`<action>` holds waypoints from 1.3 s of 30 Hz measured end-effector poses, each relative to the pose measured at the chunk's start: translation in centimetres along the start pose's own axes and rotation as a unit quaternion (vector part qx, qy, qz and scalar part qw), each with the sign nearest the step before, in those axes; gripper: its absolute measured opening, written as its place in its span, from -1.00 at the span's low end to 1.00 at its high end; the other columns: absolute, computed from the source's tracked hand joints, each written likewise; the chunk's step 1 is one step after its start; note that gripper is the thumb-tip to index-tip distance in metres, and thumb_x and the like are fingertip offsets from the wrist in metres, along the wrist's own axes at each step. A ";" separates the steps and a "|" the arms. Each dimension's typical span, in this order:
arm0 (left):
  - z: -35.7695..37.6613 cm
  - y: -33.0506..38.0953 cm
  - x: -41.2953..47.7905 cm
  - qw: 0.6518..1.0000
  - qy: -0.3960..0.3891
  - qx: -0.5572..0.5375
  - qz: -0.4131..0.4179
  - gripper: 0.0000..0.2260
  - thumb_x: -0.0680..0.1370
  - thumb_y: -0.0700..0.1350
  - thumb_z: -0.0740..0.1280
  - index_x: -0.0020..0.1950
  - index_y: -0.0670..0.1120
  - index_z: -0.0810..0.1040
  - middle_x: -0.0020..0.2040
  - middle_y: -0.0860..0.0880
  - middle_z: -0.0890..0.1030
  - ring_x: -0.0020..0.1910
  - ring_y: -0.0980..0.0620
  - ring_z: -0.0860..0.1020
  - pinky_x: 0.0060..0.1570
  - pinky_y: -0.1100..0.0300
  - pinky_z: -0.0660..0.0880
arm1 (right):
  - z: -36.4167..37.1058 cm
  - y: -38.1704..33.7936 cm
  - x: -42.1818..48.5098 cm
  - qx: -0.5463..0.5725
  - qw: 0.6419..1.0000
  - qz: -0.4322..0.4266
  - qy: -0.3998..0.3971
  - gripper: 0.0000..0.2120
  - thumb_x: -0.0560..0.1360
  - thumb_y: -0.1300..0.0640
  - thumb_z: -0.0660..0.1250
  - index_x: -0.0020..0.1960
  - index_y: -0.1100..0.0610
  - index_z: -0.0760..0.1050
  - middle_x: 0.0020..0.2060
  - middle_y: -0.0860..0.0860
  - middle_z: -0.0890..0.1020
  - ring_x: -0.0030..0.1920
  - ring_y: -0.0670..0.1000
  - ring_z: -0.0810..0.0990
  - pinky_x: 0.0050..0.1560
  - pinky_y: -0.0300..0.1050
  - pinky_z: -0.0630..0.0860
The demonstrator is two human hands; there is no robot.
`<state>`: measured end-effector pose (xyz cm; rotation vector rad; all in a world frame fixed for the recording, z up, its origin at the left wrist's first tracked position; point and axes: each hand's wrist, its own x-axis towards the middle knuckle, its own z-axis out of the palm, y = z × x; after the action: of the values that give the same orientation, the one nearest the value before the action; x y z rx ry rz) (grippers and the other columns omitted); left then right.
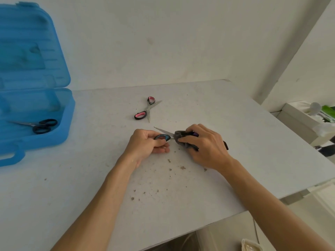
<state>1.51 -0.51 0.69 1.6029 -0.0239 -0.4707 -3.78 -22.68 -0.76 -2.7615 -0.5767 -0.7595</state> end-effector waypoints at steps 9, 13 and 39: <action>0.2 0.1 0.0 1.000 0.005 0.002 0.003 -0.82 0.53 -0.34 0.45 0.12 -0.21 0.69 -0.12 -0.19 0.76 -0.15 -0.15 0.76 -0.13 0.18 0.69 | -2.1 2.1 -0.9 -0.028 0.984 0.175 0.018 -0.96 0.39 0.12 0.52 -0.16 0.01 0.69 -0.14 -0.07 0.63 -0.19 0.08 0.60 -0.26 -0.11 0.52; 0.1 0.1 -0.1 1.000 0.007 0.000 -0.004 -0.84 0.54 -0.35 0.45 0.10 -0.23 0.68 -0.12 -0.20 0.76 -0.14 -0.15 0.76 -0.07 0.14 0.70 | -1.0 0.5 0.7 -0.005 0.993 0.096 0.070 -0.86 0.42 0.16 0.51 -0.03 0.06 0.72 -0.07 -0.02 0.65 -0.13 0.03 0.61 -0.29 -0.17 0.46; 0.2 -0.1 -0.2 1.000 0.016 -0.001 0.008 -0.82 0.53 -0.36 0.44 0.11 -0.23 0.68 -0.13 -0.23 0.75 -0.16 -0.17 0.76 -0.12 0.15 0.70 | -0.3 2.2 -1.1 -0.003 0.996 0.079 0.037 -0.90 0.37 0.14 0.51 -0.11 0.05 0.73 -0.06 -0.01 0.64 -0.07 0.07 0.58 -0.15 -0.07 0.51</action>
<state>1.28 -0.64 0.65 1.6061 -0.0119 -0.4314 -3.81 -25.09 -1.33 -2.7306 -0.3381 -0.8223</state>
